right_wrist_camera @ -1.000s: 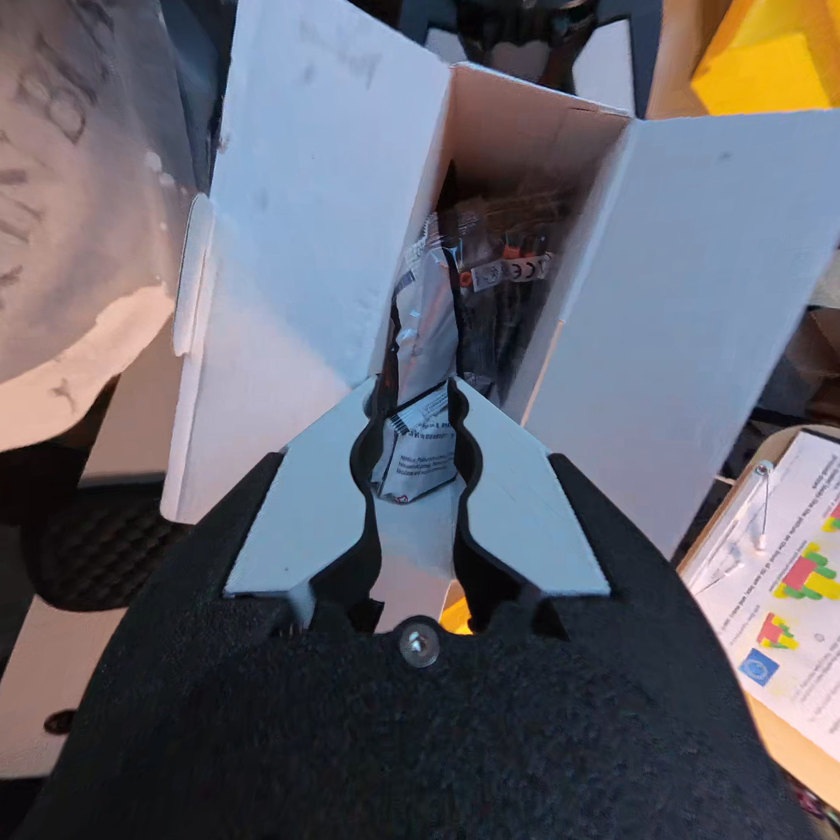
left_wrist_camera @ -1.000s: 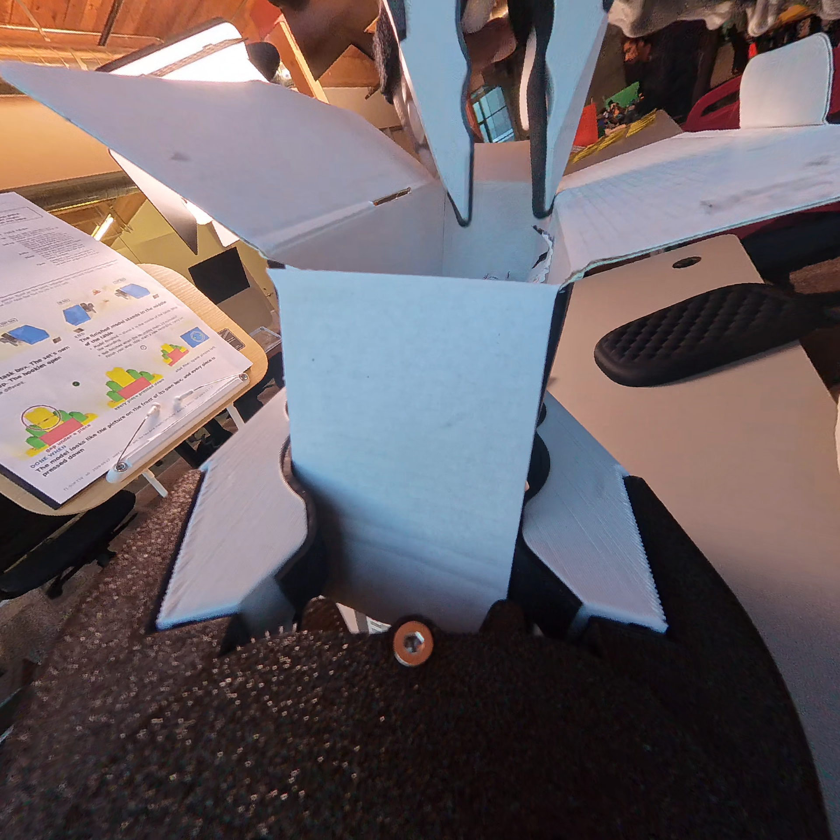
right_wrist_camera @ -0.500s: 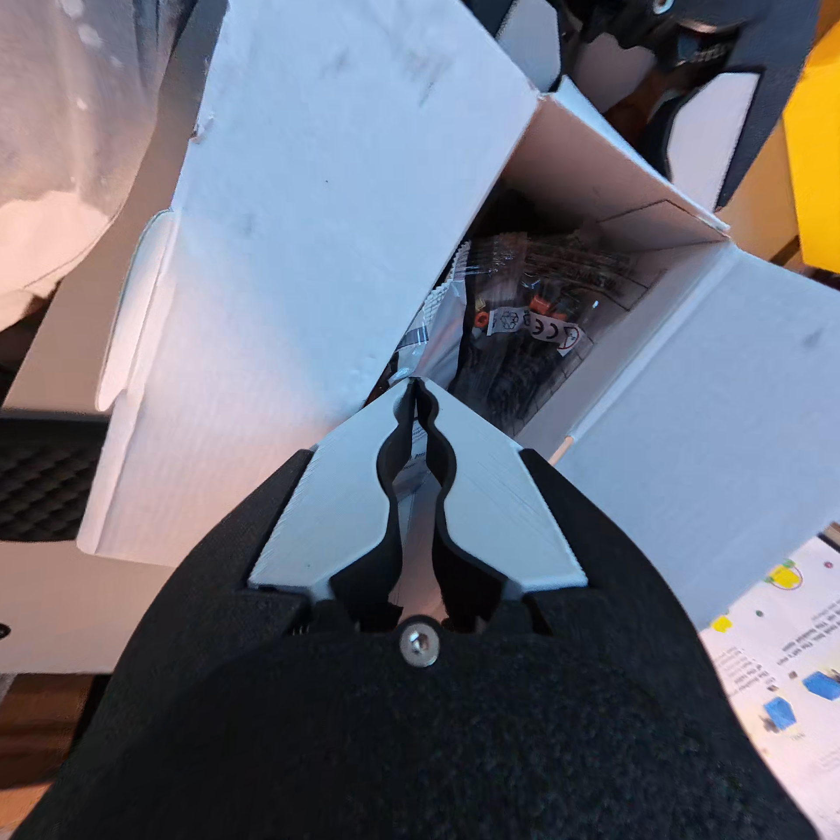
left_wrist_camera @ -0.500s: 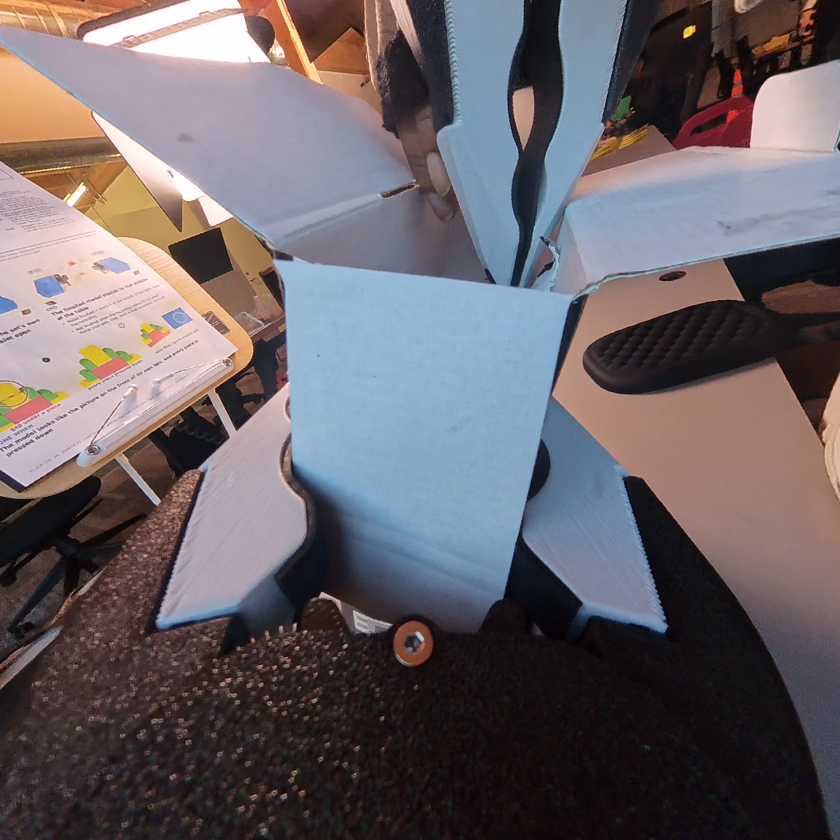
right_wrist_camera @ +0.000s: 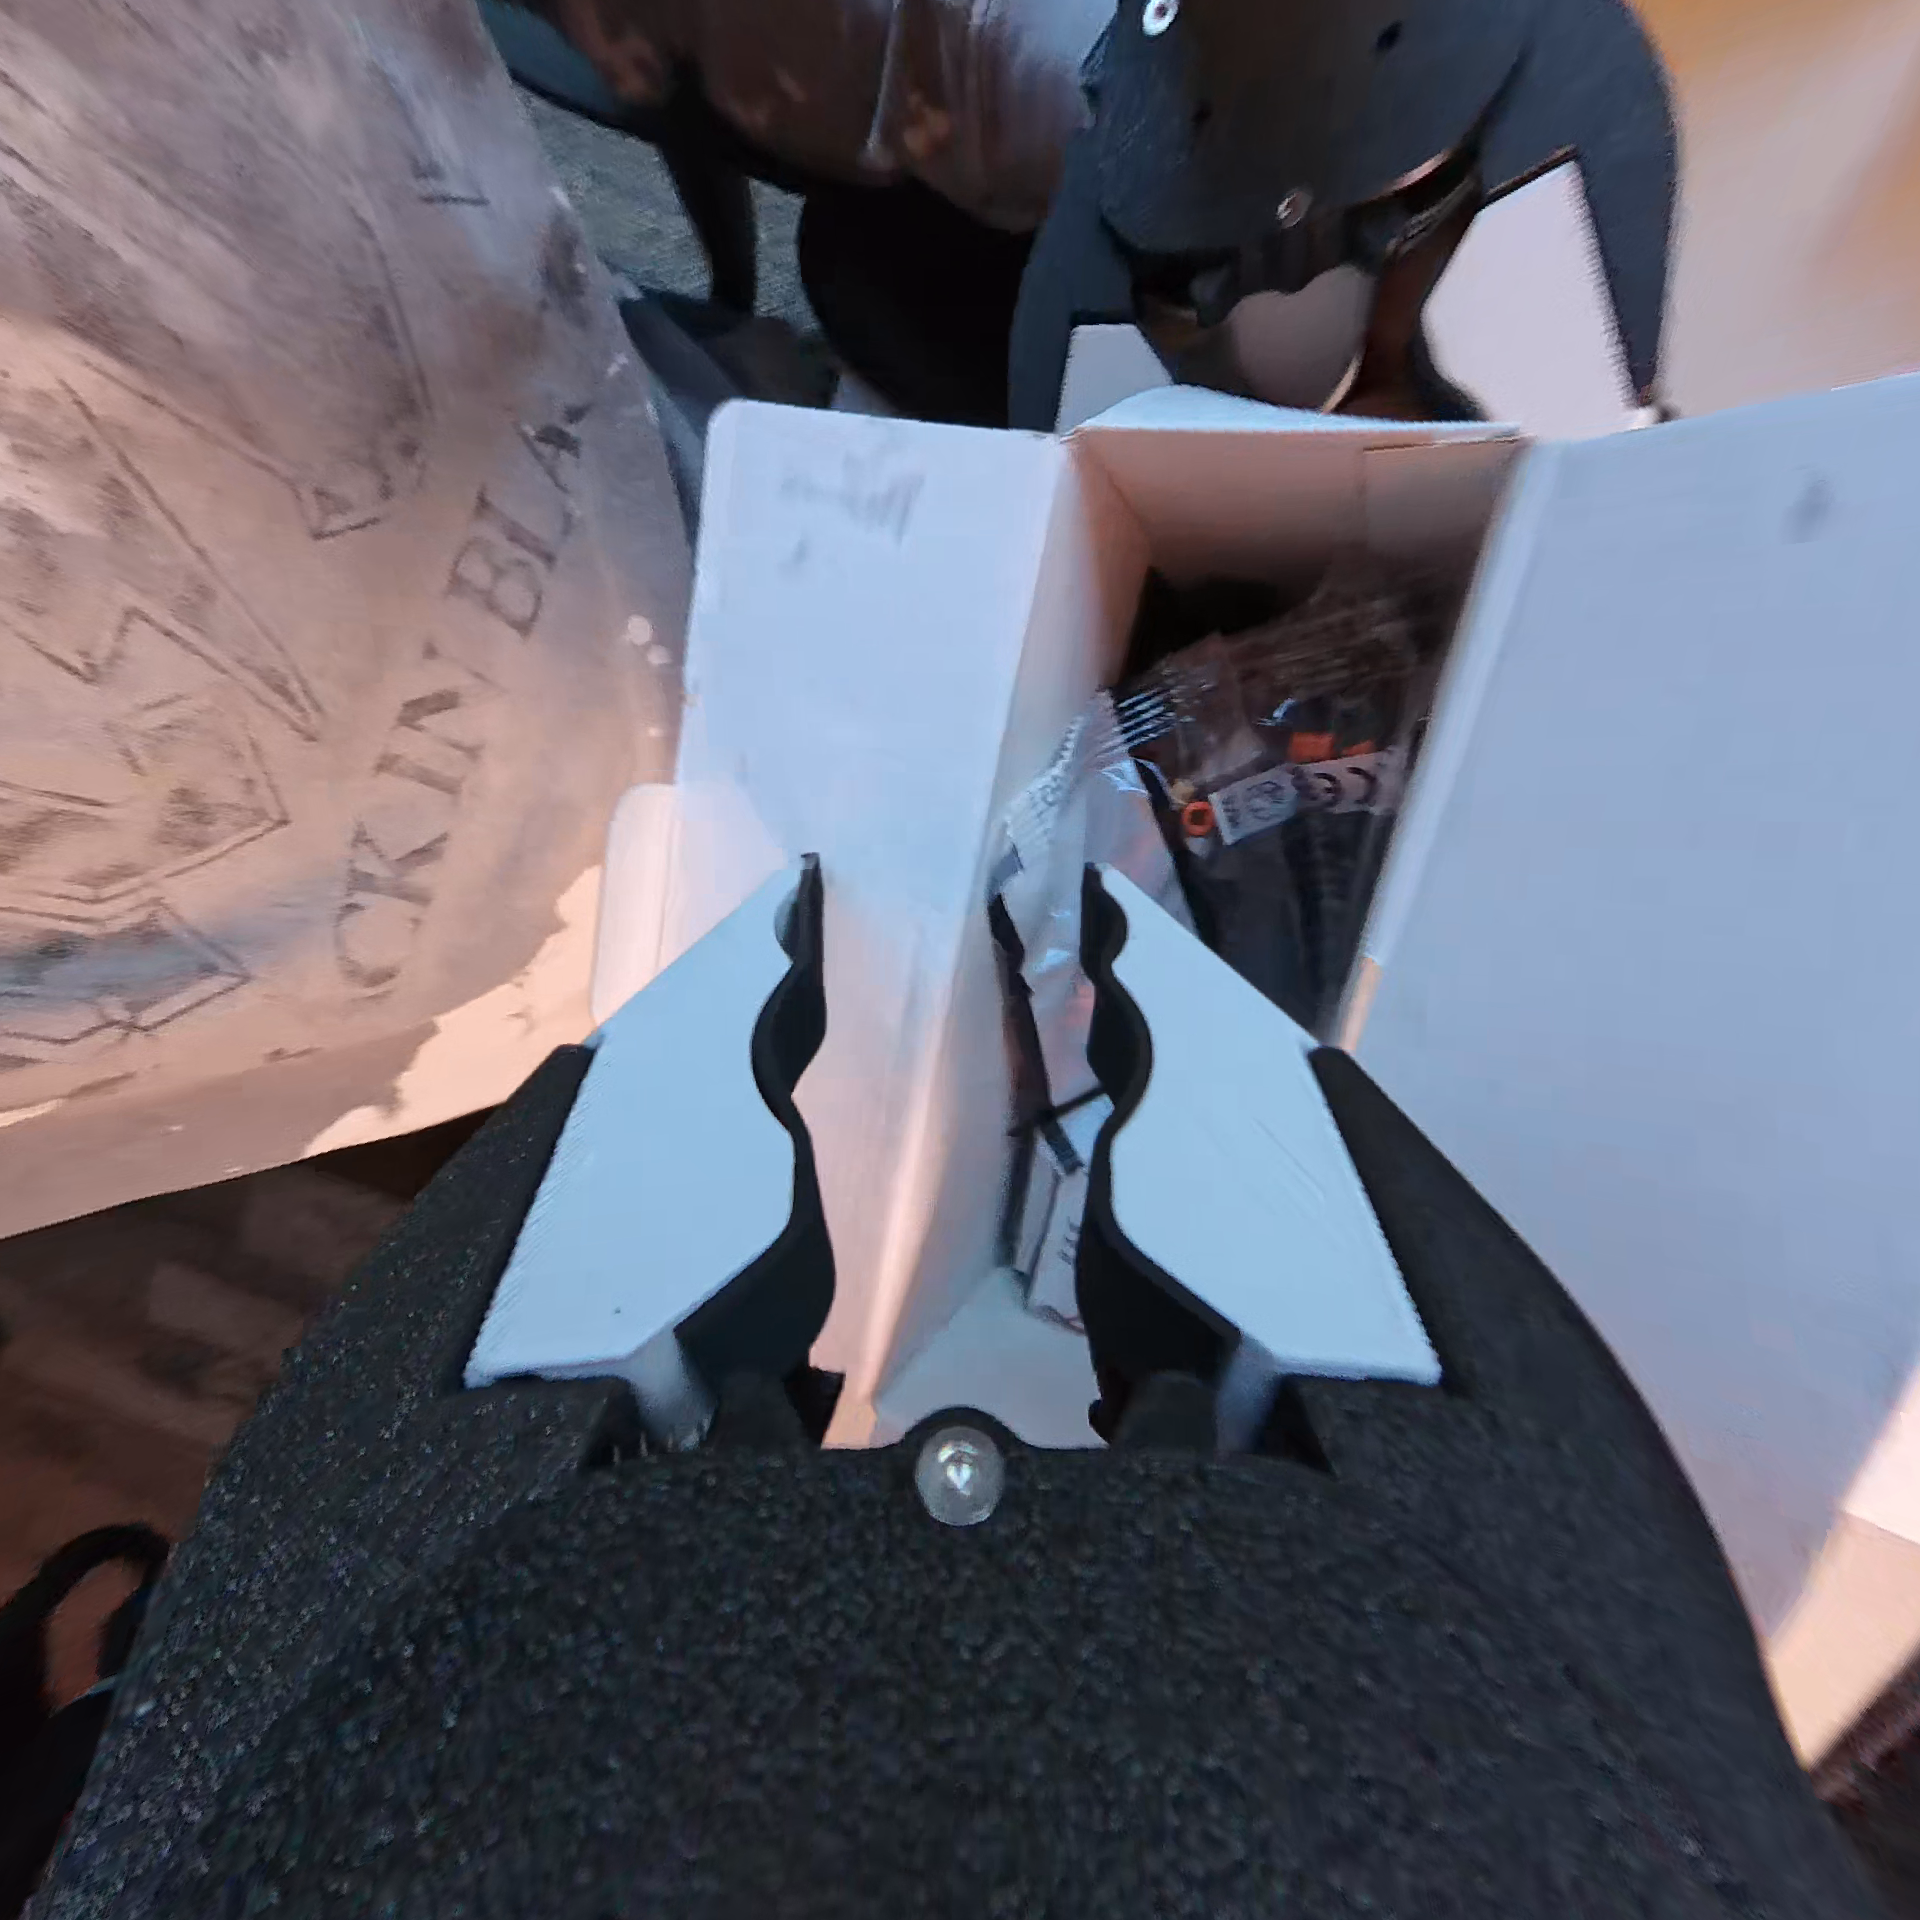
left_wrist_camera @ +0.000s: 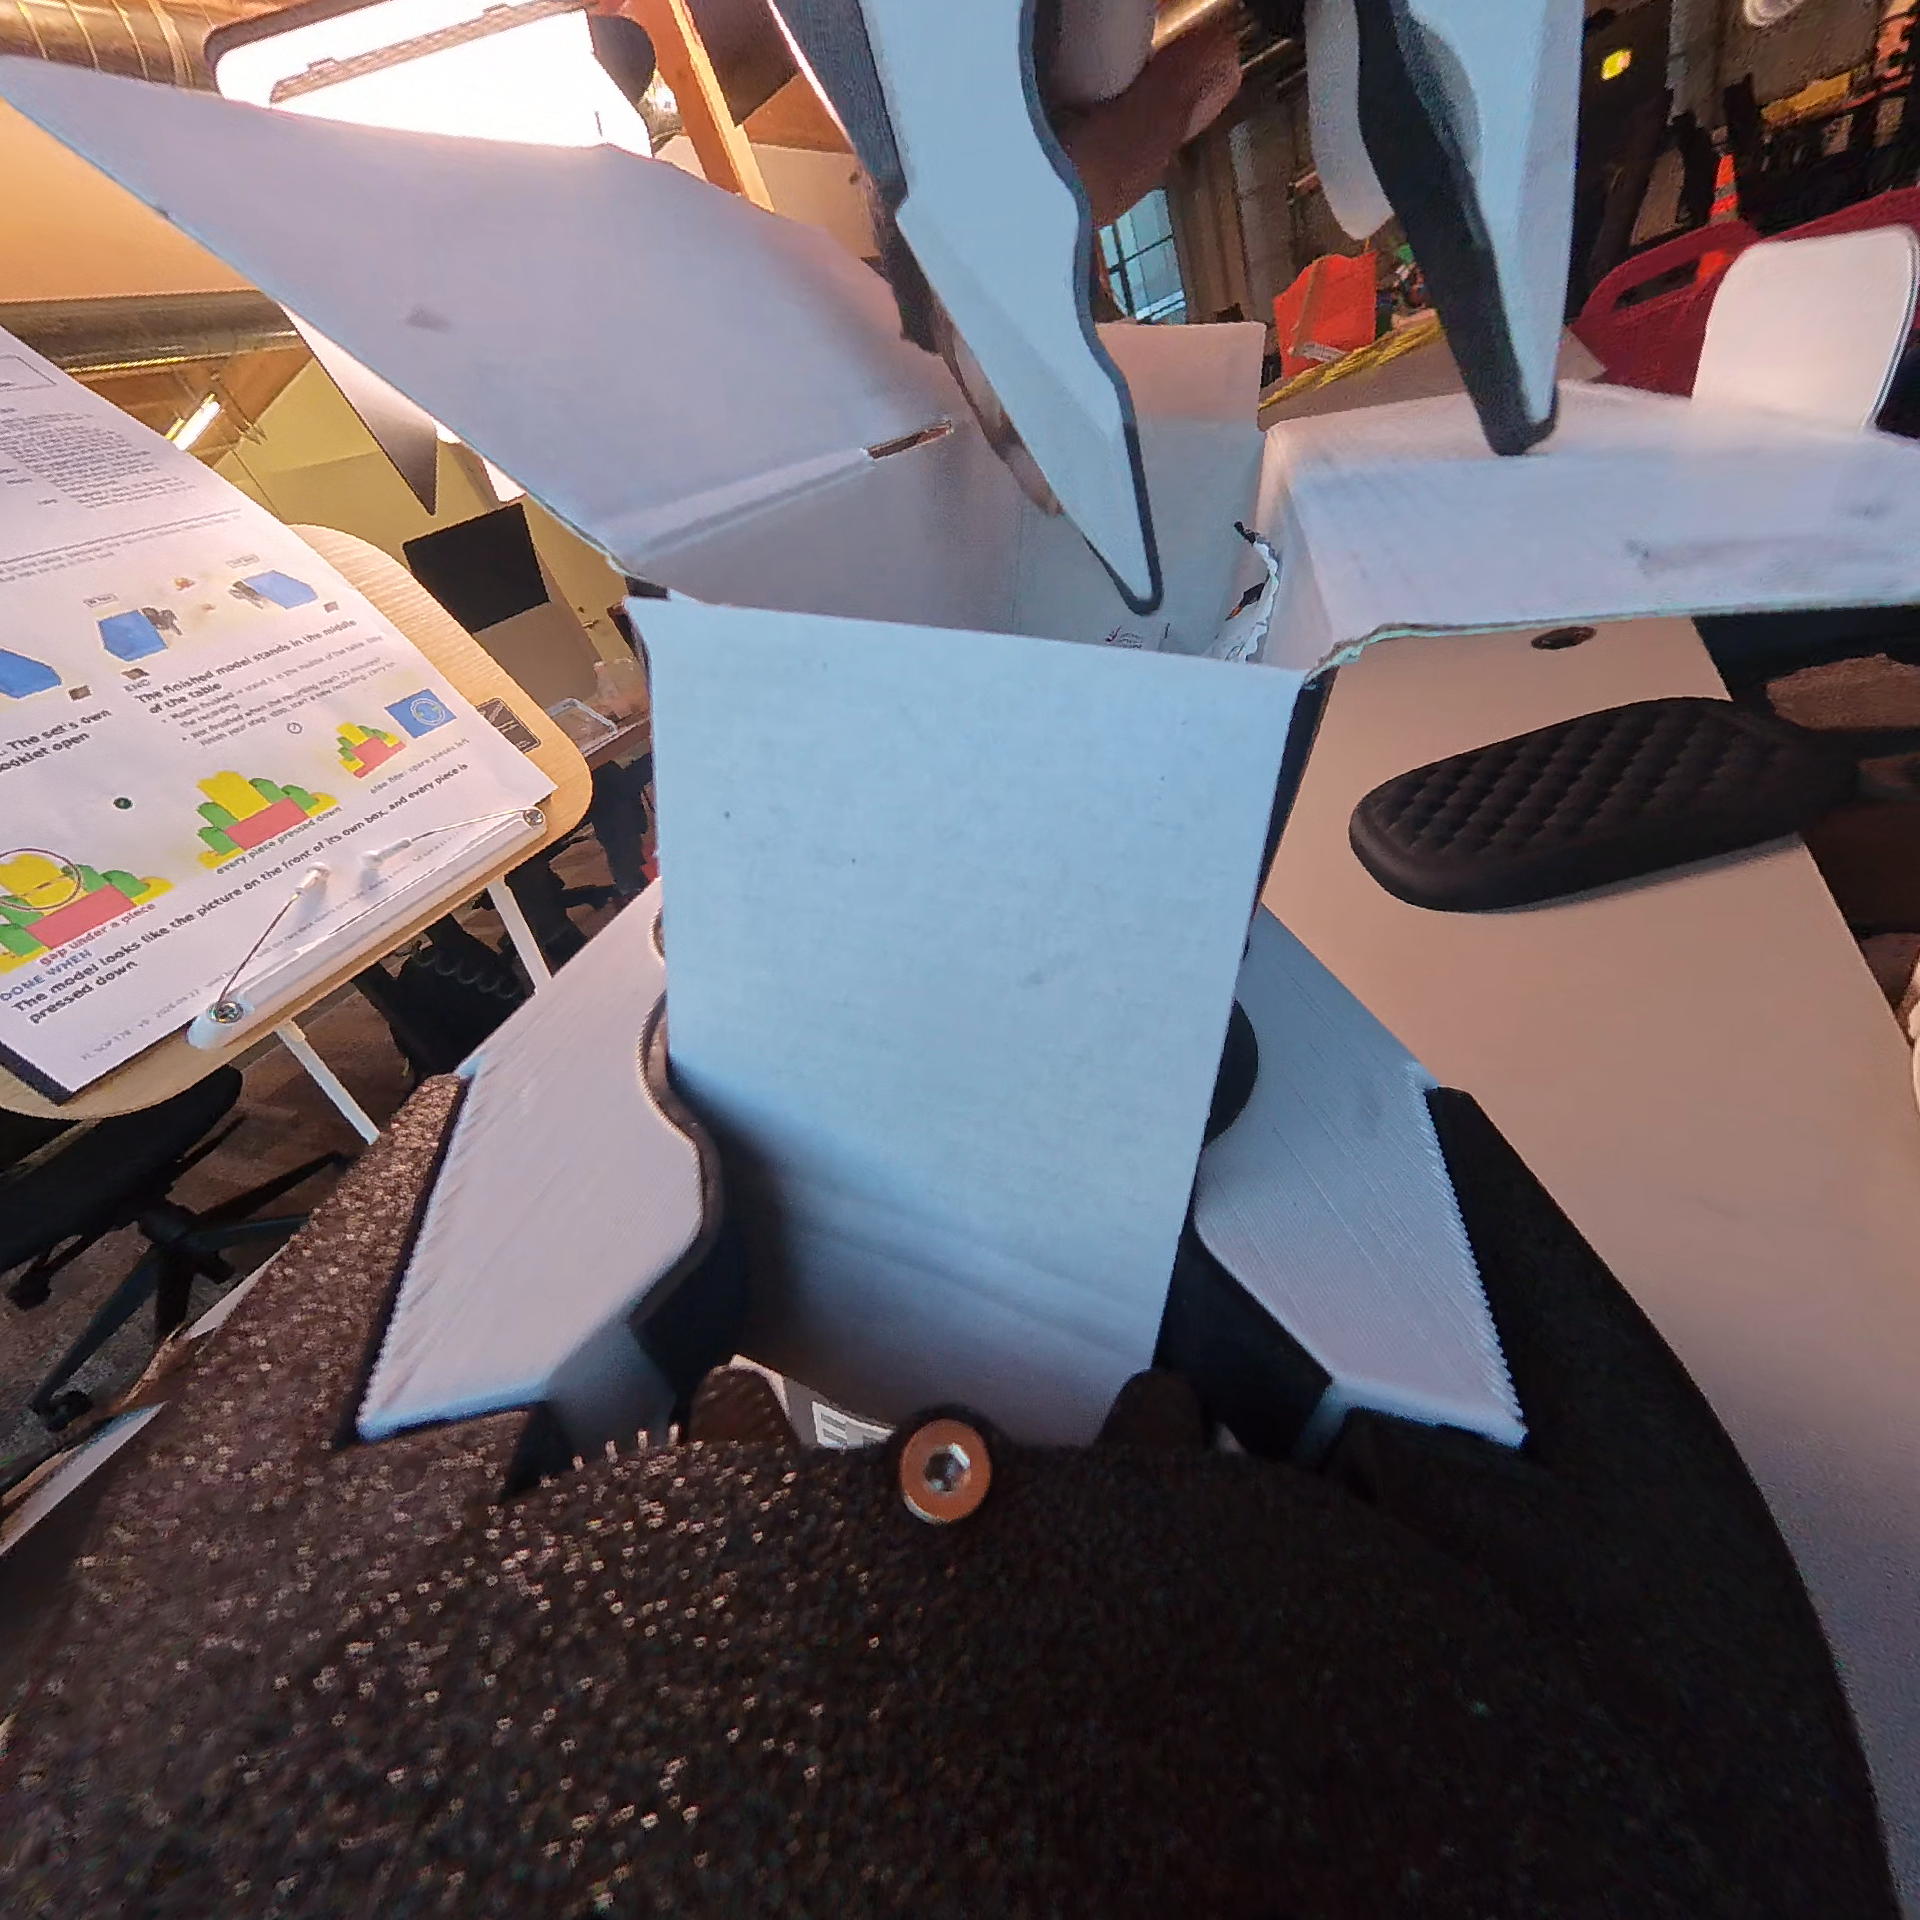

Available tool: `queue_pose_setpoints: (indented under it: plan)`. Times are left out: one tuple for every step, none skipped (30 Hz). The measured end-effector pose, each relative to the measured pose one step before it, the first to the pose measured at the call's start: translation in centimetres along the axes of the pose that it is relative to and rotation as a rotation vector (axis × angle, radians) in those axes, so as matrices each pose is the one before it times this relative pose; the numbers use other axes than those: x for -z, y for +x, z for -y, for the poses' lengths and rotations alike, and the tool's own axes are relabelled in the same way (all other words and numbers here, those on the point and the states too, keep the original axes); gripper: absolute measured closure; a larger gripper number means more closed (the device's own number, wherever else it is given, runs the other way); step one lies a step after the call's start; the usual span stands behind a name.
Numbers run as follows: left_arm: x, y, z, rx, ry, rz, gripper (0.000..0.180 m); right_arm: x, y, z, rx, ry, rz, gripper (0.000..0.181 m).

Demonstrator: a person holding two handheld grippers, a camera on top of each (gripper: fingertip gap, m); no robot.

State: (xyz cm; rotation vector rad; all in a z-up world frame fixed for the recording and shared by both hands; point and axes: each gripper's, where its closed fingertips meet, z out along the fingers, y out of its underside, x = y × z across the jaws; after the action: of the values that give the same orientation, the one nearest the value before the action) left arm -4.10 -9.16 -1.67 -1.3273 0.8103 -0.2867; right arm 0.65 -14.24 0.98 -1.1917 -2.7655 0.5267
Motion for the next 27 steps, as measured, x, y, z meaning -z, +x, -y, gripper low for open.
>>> queue_pose_setpoints:
  plan:
    - [-0.036, -0.002, 0.004, -0.0005, -0.0008, 0.0007, 0.082, -0.522, -0.24, -0.164, -0.0165, -0.0216, 0.0352, 0.132]
    - [-0.022, 0.009, -0.017, -0.0016, -0.0017, 0.0001, 0.082, -0.61, -0.07, -0.247, -0.0214, -0.027, 0.0333, 0.138]
    - [0.001, 0.078, -0.028, -0.0049, -0.0018, -0.0047, 0.082, -0.498, 0.004, -0.076, -0.0162, -0.0136, 0.0299, 0.142]
    - [0.047, 0.121, -0.016, -0.0075, 0.0003, -0.0044, 0.082, -0.104, -0.065, 0.047, -0.0056, -0.0056, 0.0289, 0.143]
    - [0.009, -0.089, -0.015, -0.0007, -0.004, 0.0077, 0.082, 0.238, 0.201, -0.001, 0.0032, -0.0095, 0.0007, 0.147]
    - [-0.001, -0.097, -0.05, 0.0014, -0.0073, 0.0036, 0.081, 0.453, 0.083, 0.052, 0.0173, -0.0006, -0.005, 0.153]
    - [0.041, -0.048, -0.035, -0.0009, -0.0023, -0.0015, 0.081, 0.732, -0.086, 0.336, 0.0183, 0.0215, -0.008, 0.162]
    - [0.071, 0.027, 0.005, -0.0008, 0.0027, -0.0045, 0.081, 1.048, -0.024, 0.683, 0.0251, 0.0479, -0.0224, 0.177]
    - [0.072, 0.016, 0.007, -0.0013, 0.0028, -0.0019, 0.081, 1.178, -0.191, 0.718, 0.0173, 0.0546, -0.0125, 0.181]
    - [0.041, -0.023, -0.013, 0.0011, -0.001, 0.0004, 0.081, 1.097, -0.343, 0.433, 0.0036, 0.0392, -0.0058, 0.181]
    - [-0.006, -0.034, -0.011, 0.0014, -0.0014, 0.0008, 0.081, 0.994, -0.096, 0.14, 0.0159, 0.0272, -0.031, 0.181]
    - [-0.036, -0.101, 0.001, 0.0041, -0.0005, 0.0032, 0.081, 1.028, -0.03, -0.036, 0.0125, 0.0241, -0.0363, 0.181]
    - [-0.045, -0.093, -0.017, 0.0054, -0.0015, 0.0025, 0.081, 1.189, 0.086, 0.046, -0.0008, 0.0372, -0.0383, 0.181]
    - [-0.042, -0.098, -0.014, 0.0049, -0.002, 0.0023, 0.081, 1.398, 0.353, 0.054, -0.0124, 0.046, -0.0444, 0.181]
    - [-0.037, -0.11, -0.013, 0.0052, -0.0018, 0.0028, 0.081, 1.572, 0.423, 0.033, -0.016, 0.0488, -0.0431, 0.181]
    - [-0.049, -0.128, -0.013, 0.0068, -0.0022, 0.0037, 0.081, 1.684, 0.533, 0.103, -0.0169, 0.0542, -0.0479, 0.181]
    - [-0.052, -0.147, -0.026, 0.0072, -0.003, 0.0049, 0.081, 1.667, 0.526, -0.025, -0.0211, 0.0402, -0.0441, 0.181]
    - [-0.065, -0.149, -0.017, 0.007, -0.0031, 0.0048, 0.081, 1.625, 0.549, -0.133, -0.0107, 0.0292, -0.0473, 0.181]
    - [-0.068, -0.131, -0.029, 0.0072, -0.004, 0.0033, 0.081, 1.59, 0.533, -0.11, -0.0094, 0.0281, -0.045, 0.181]
    - [-0.06, -0.149, -0.031, 0.0069, -0.0044, 0.0027, 0.081, 1.526, 0.51, -0.14, -0.0148, 0.026, -0.0373, 0.181]
    - [-0.041, -0.183, -0.026, 0.0088, -0.0037, 0.0029, 0.081, 1.475, 0.593, -0.134, -0.0164, 0.0257, -0.0364, 0.181]
    - [-0.058, -0.201, -0.039, 0.0102, -0.0039, 0.0021, 0.081, 1.392, 0.734, -0.234, -0.0156, 0.0219, -0.0405, 0.181]
    - [-0.073, -0.21, -0.033, 0.0107, -0.0041, 0.002, 0.081, 1.285, 0.814, -0.348, -0.0189, 0.0144, -0.0385, 0.181]
    - [-0.079, -0.215, -0.031, 0.0117, -0.0036, 0.001, 0.081, 1.168, 0.959, -0.472, -0.018, 0.0099, -0.0429, 0.181]
    - [-0.066, -0.202, -0.037, 0.0116, -0.0027, -0.0002, 0.081, 0.976, 1.002, -0.569, -0.0204, 0.0079, -0.039, 0.181]
    - [-0.056, -0.178, -0.02, 0.0105, -0.002, -0.0016, 0.081, 0.745, 1.188, -0.847, -0.0213, -0.0049, -0.0463, 0.181]
    - [-0.043, -0.158, -0.02, 0.0088, -0.0013, -0.0017, 0.081, 0.452, 1.143, -1.093, -0.0185, -0.0145, -0.0411, 0.181]
